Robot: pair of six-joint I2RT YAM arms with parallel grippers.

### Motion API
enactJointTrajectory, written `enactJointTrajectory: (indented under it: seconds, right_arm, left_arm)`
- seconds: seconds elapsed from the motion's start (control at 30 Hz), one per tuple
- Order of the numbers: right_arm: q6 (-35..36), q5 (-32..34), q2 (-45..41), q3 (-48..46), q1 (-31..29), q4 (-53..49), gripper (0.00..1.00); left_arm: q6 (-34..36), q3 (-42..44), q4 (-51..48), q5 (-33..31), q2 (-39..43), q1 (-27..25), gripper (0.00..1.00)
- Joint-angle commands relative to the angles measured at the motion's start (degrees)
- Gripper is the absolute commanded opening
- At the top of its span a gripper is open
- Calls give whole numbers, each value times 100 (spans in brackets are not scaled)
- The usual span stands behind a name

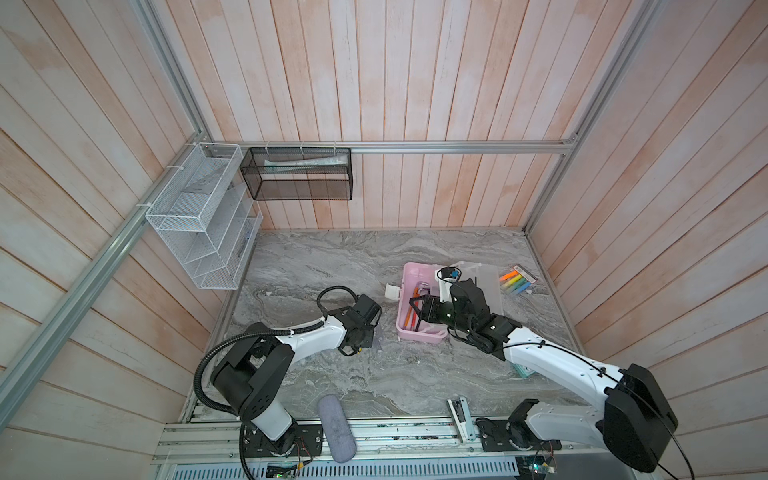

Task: Pack the tool kit
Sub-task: 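Lower the left gripper and close it on the black-yellow screwdriver, then lift the black-yellow screwdriver and carry it over the clear compartment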

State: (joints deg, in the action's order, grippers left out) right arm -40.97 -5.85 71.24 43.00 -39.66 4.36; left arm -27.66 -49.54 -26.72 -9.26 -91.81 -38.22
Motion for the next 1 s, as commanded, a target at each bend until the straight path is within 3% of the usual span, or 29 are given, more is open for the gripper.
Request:
enactJointTrajectory:
  seconds: [0.0,0.23,0.4,0.8,0.97]
  right_arm:
    - [-69,-145,-113,4,67,212,52]
    - [-109,-213,-657,25,470,72,52]
    - [-113,-224,-1296,-73,1197,-266,52]
    - [287,-138,-2379,203,2651,-1487,52]
    - [336,-369,-2639,176,3114,-1612,52]
  left_arm:
    - [0,-266,-316,-187,540,121,0]
    - [-389,-889,-210,374,1537,124,0]
    - [-840,-1282,820,1055,1657,-120,0]
    - [-934,-3635,1602,1293,-701,-1460,0]
    - [-957,-4326,1654,1519,-1550,-1601,0]
